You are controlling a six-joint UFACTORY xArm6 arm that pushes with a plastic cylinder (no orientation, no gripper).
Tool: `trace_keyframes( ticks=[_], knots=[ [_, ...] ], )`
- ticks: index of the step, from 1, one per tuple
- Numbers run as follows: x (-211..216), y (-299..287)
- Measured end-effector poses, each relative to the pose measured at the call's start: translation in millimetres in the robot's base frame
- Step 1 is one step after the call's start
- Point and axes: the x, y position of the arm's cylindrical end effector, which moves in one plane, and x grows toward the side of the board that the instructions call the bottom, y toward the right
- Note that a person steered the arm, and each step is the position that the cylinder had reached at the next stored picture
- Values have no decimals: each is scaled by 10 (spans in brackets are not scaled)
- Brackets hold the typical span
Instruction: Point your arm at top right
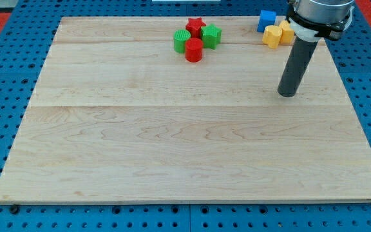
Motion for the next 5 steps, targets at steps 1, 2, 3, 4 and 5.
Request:
trace_keyframes(
  ticks=[1,2,3,4,5],
  knots=[
    [0,0],
    [1,0],
    [1,-33],
    [-390,776],
    [-1155,1430]
  ],
)
